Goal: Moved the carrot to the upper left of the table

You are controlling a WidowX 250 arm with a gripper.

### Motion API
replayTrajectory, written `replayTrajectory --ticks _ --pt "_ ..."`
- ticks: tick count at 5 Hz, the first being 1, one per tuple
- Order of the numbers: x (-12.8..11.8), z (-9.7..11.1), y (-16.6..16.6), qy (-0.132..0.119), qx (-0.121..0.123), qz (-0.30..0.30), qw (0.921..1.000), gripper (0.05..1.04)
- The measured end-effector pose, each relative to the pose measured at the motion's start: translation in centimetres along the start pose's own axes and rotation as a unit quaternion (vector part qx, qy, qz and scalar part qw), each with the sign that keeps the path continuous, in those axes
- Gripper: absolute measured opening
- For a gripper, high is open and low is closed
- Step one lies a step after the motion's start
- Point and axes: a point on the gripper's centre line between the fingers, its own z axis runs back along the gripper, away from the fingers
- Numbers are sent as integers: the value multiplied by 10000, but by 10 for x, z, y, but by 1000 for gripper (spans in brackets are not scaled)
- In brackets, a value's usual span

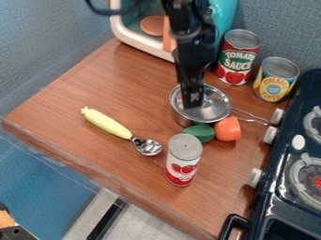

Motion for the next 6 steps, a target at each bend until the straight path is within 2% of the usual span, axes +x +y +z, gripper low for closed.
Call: replayTrajectory --ticks 2,3,4,5,6 --pt "6 -16 -22 35 28 299 9995 999" --pt "8 -31 -30 158 -119 391 9990 999" --pt "10 -45 -35 327 -123 440 9984 1000" --pt "9 -47 -36 273 -57 545 9981 1000" --pt "1 -54 -40 365 -54 679 9970 1000"
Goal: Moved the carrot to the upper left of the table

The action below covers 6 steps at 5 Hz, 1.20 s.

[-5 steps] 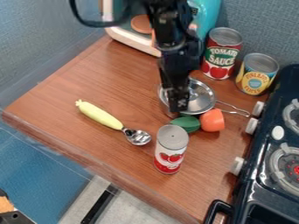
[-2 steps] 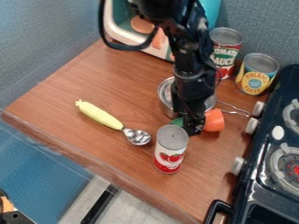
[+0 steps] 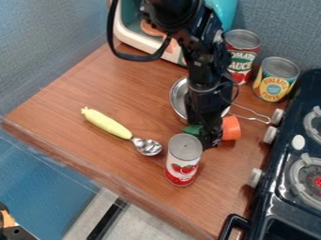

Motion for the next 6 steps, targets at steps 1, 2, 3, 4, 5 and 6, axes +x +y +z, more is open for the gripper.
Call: replayTrajectory --ticks 1,2,3,4,5,6 --pt "-5 -11 1 175 -24 47 9998 1000" --pt "-4 -19 8 256 -60 133 9996 945" --pt "-3 -20 14 179 -70 124 9997 657" --pt "-2 -20 16 101 -60 101 9999 372" --pt "-3 -20 14 108 -77 -7 9999 204" --pt "-6 -19 12 99 -64 -164 9998 150"
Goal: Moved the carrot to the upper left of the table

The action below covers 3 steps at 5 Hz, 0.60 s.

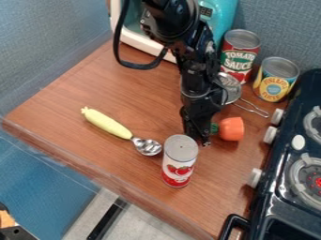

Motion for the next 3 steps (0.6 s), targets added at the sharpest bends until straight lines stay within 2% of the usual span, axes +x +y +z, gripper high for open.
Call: replayTrajectory --ticks 1,2,3 --pt "-4 16 -9 -110 -33 -302 9995 144" --pt "-4 53 -7 -423 -13 -526 9977 143" --pt "-23 82 13 -516 -17 -253 9983 143"
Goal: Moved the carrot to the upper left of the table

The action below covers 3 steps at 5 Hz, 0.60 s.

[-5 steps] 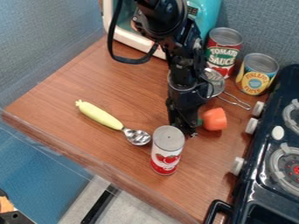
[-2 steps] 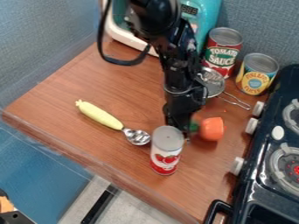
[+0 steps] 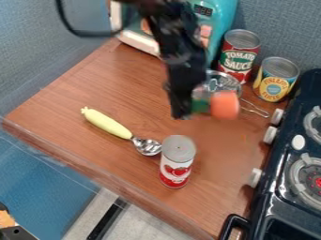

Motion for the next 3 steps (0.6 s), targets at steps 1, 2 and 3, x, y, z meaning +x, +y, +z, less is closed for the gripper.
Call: replayTrajectory --ticks 1,2,3 --pt "-19 31 37 -74 226 663 9975 142" --pt "-54 50 73 -152 505 1544 9866 142" --pt "-81 46 108 28 655 2417 9681 142"
